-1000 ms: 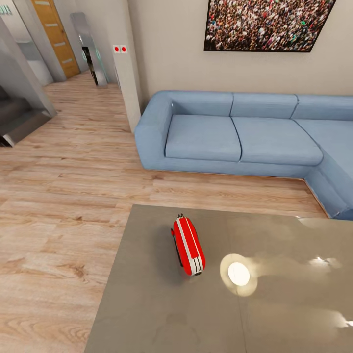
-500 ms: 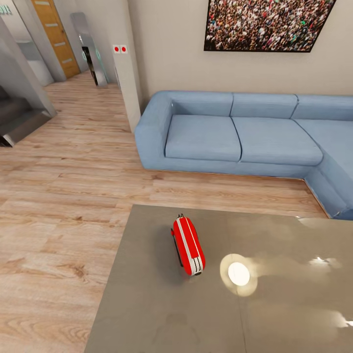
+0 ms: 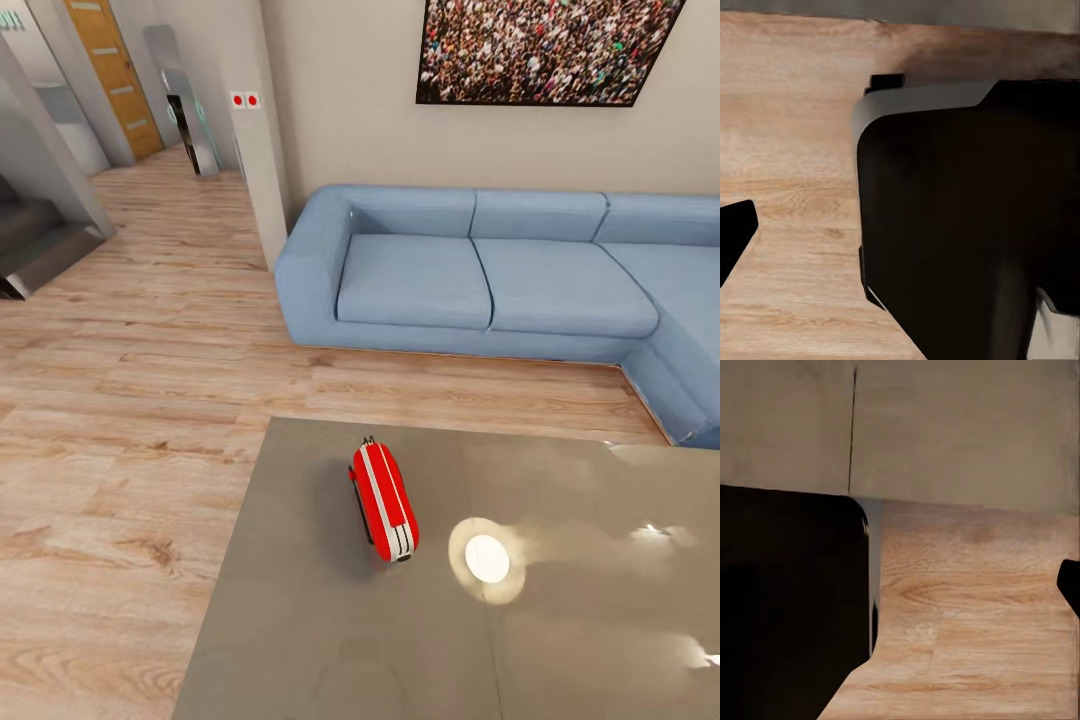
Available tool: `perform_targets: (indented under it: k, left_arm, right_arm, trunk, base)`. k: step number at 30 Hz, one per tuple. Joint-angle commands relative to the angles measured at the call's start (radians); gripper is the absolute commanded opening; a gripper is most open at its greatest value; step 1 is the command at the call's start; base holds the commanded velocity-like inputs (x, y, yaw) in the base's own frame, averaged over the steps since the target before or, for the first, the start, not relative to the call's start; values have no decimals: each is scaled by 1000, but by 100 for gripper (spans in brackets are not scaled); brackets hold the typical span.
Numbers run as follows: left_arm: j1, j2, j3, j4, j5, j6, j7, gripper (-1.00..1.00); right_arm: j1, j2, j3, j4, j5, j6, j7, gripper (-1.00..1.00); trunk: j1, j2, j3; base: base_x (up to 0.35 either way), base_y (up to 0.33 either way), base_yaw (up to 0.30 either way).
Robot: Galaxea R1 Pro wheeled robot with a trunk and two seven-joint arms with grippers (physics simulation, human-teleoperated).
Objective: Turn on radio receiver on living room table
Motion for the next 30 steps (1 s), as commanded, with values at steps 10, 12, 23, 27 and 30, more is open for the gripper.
perform_targets:
  k: [10, 12, 23, 27, 30]
  left_arm:
    - [0, 3, 0, -458, -4, 217, -190, 100]
    - [0, 6, 0, -513, -4, 243, -216, 100]
    - [-161, 3, 0, -600, 2, 322, -269, 100]
    - [-201, 3, 0, -546, -1, 307, -288, 100]
    - [-220, 7, 0, -518, -4, 280, -293, 100]
  right_arm:
    - [-62, -4, -1, -293, 97, 125, -82, 100]
    - [-97, -4, -1, -300, 116, 137, -82, 100]
    - [-298, -2, 7, -286, 132, 130, 2, 100]
    - [-314, -2, 10, -288, 141, 127, 140, 100]
    - [-318, 1, 12, -296, 165, 127, 186, 100]
  trunk:
    - [0, 0, 0]
    - [0, 0, 0]
    - [0, 0, 0]
    - [0, 0, 0]
    - [0, 0, 0]
  base:
    - [0, 0, 0]
    - [0, 0, 0]
    - [0, 0, 0]
    - [0, 0, 0]
    - [0, 0, 0]
